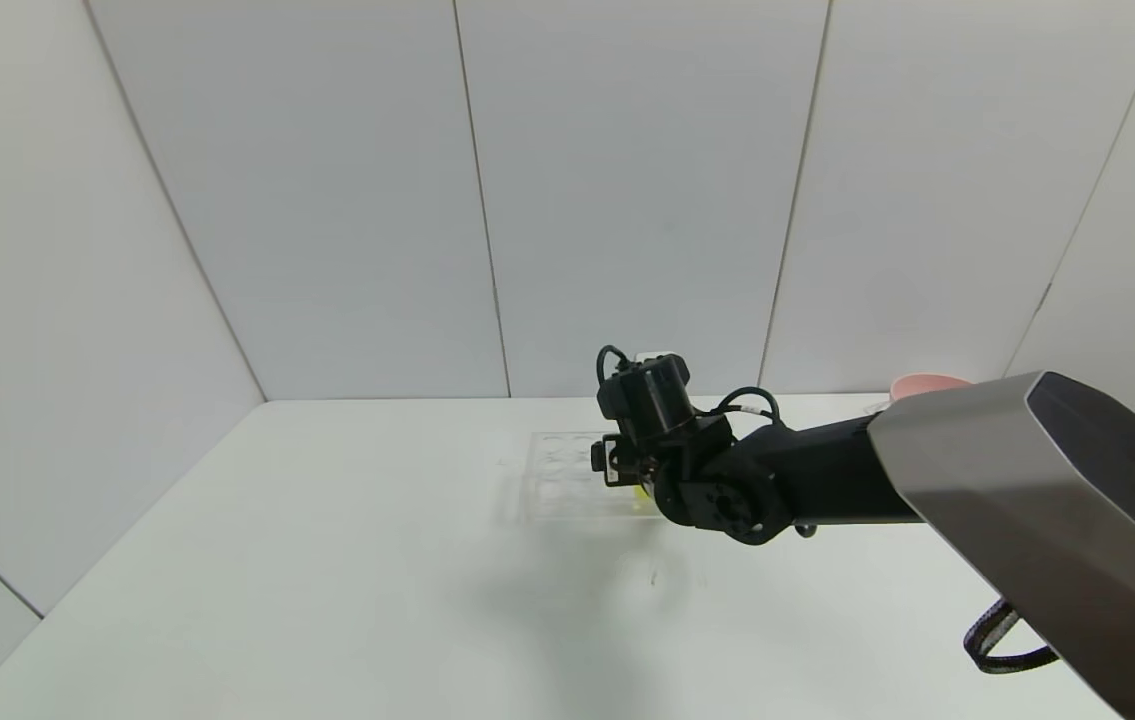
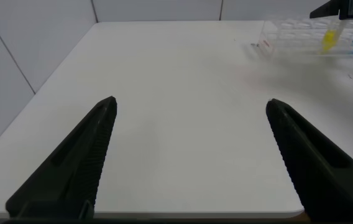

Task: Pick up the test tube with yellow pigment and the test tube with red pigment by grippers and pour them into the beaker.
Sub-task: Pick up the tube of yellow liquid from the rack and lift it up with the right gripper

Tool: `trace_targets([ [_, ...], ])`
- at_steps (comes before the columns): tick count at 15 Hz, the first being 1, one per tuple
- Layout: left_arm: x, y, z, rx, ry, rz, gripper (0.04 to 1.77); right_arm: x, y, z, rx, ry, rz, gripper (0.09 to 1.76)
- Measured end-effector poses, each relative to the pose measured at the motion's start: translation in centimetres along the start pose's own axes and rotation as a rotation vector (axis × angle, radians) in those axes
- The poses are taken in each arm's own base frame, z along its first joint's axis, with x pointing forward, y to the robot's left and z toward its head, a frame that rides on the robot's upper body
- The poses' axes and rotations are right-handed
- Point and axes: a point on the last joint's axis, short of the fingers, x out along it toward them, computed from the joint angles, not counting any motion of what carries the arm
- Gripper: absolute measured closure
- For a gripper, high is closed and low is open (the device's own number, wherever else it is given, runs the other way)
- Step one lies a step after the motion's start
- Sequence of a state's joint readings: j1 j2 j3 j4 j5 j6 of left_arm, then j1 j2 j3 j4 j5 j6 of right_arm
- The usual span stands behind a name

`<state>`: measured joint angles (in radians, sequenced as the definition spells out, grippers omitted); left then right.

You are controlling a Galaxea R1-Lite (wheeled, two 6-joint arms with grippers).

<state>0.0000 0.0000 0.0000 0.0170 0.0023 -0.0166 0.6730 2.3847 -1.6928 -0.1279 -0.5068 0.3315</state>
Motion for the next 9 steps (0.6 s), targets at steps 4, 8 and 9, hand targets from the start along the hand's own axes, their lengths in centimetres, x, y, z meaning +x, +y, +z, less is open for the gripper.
trace_targets([
  [4, 0.00, 0.00, 0.00, 0.000, 0.000, 0.000, 0.09, -0.25, 0.09, 0.05, -0.001, -0.003, 0.001, 0.14],
  [8, 0.00, 0.00, 0.00, 0.000, 0.000, 0.000, 0.09, -0.34, 0.13, 0.01, 0.002, -0.003, 0.000, 0.14],
  [9, 0.00, 0.00, 0.00, 0.000, 0.000, 0.000, 0.09, -0.33, 0.09, -0.08, 0.001, 0.000, -0.005, 0.32],
])
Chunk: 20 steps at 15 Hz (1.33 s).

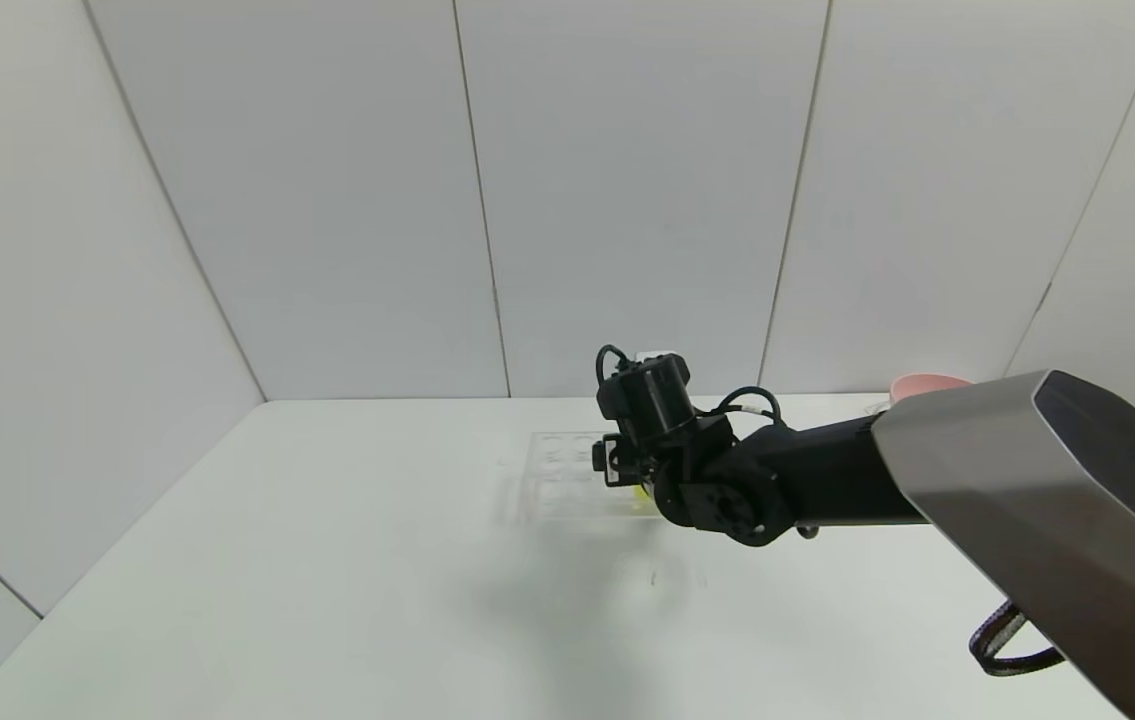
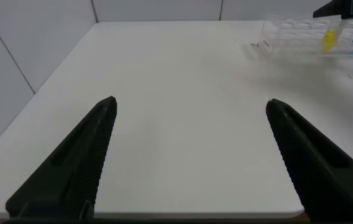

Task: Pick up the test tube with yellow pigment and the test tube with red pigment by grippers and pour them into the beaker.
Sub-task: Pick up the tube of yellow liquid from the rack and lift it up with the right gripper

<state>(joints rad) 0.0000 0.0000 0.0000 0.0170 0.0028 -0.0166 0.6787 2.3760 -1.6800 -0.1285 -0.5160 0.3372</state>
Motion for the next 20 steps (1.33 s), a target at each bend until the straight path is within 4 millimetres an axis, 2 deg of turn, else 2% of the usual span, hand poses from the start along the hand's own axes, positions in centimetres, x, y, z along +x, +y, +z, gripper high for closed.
trace_targets([
  [3, 0.0, 0.0, 0.0, 0.000, 0.000, 0.000, 0.09, -0.1, 0.0, -0.1, -0.001, 0.004, -0.001, 0.77],
  [6, 0.0, 0.0, 0.0, 0.000, 0.000, 0.000, 0.09, -0.2, 0.0, -0.2, -0.004, 0.006, 0.003, 1.08],
  [7, 0.0, 0.0, 0.0, 0.000, 0.000, 0.000, 0.09, -0.2, 0.1, -0.2, -0.003, 0.004, 0.007, 1.32],
  [16, 0.0, 0.0, 0.0, 0.000, 0.000, 0.000, 0.09, -0.6, 0.3, -0.1, -0.007, 0.005, 0.011, 1.30],
  [20, 0.0, 0.0, 0.0, 0.000, 0.000, 0.000, 0.09, -1.2, 0.2, 0.7, -0.002, -0.011, 0.015, 1.30],
])
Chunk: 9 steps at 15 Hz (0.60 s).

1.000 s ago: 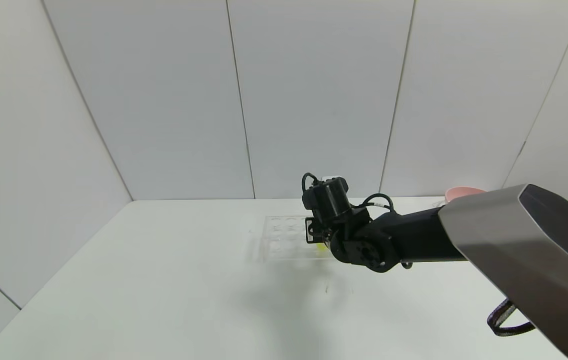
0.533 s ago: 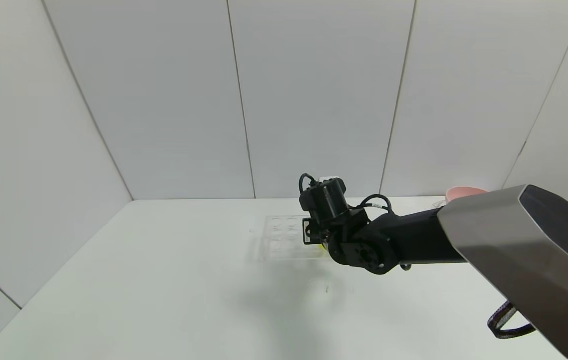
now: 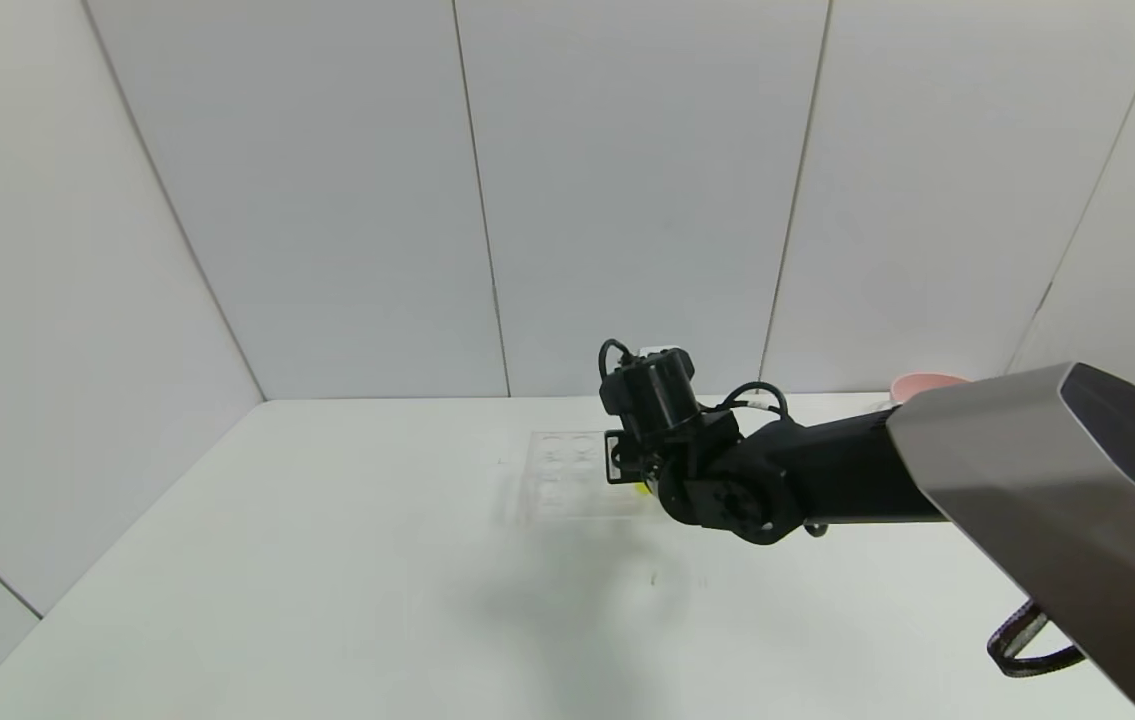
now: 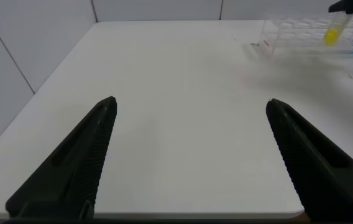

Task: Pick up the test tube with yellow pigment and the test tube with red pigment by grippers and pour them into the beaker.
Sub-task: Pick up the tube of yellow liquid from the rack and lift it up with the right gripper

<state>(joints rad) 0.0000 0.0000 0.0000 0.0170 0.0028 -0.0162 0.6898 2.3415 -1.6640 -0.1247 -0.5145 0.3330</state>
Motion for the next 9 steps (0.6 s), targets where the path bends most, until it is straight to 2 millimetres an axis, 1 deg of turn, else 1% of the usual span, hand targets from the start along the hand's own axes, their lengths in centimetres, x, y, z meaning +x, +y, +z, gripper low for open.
trace_targets([
  [9, 0.0, 0.0, 0.0, 0.000, 0.000, 0.000, 0.09, -2.9, 0.0, 2.8, -0.018, -0.053, 0.026, 1.30],
])
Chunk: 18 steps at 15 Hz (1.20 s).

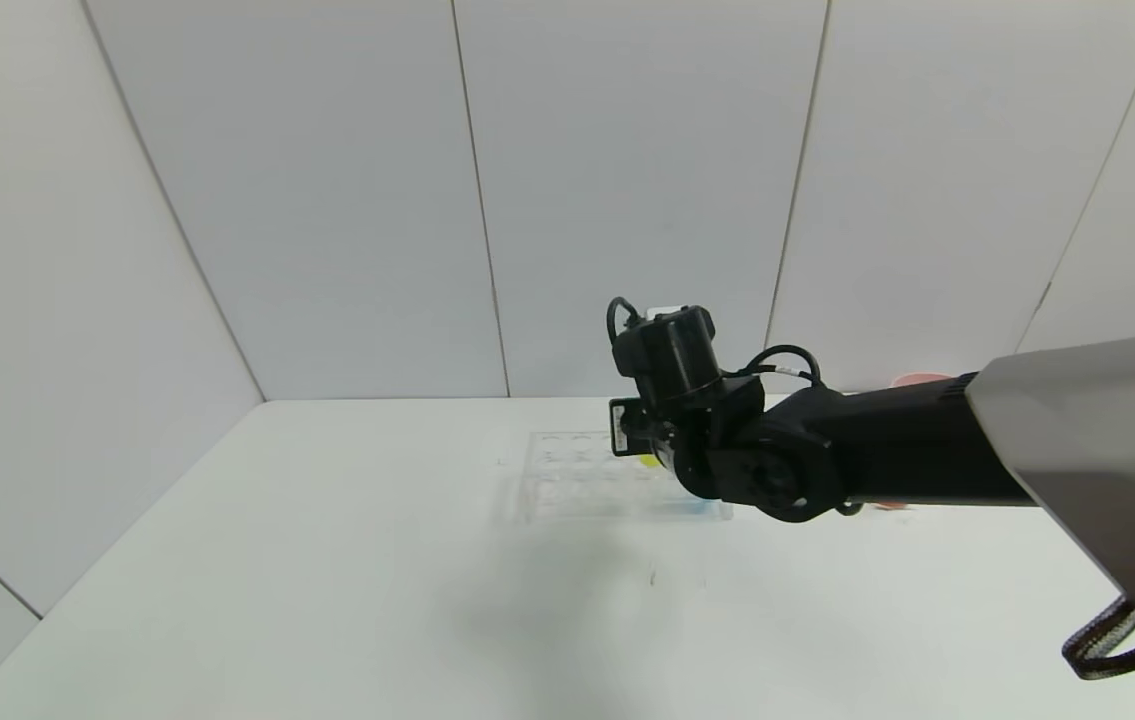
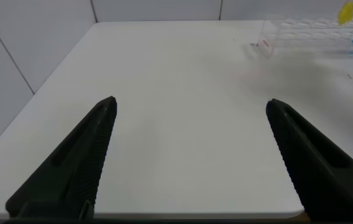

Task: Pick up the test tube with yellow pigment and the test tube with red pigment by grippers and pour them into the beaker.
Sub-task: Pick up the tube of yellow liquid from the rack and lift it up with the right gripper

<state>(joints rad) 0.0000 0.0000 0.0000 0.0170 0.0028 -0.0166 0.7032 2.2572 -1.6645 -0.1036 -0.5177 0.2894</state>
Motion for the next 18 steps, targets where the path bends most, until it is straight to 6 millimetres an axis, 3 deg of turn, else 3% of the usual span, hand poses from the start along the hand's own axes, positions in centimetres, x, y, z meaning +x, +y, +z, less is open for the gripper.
trace_targets([
  [10, 0.0, 0.0, 0.0, 0.000, 0.000, 0.000, 0.09, -4.0, -0.6, 0.7, -0.053, 0.004, 0.003, 1.30],
  [15, 0.0, 0.0, 0.0, 0.000, 0.000, 0.000, 0.09, -7.6, -3.3, -0.6, -0.109, 0.074, 0.049, 1.30],
  [18, 0.0, 0.0, 0.0, 0.000, 0.000, 0.000, 0.09, -9.7, -6.4, -1.1, -0.139, 0.122, 0.089, 1.30],
])
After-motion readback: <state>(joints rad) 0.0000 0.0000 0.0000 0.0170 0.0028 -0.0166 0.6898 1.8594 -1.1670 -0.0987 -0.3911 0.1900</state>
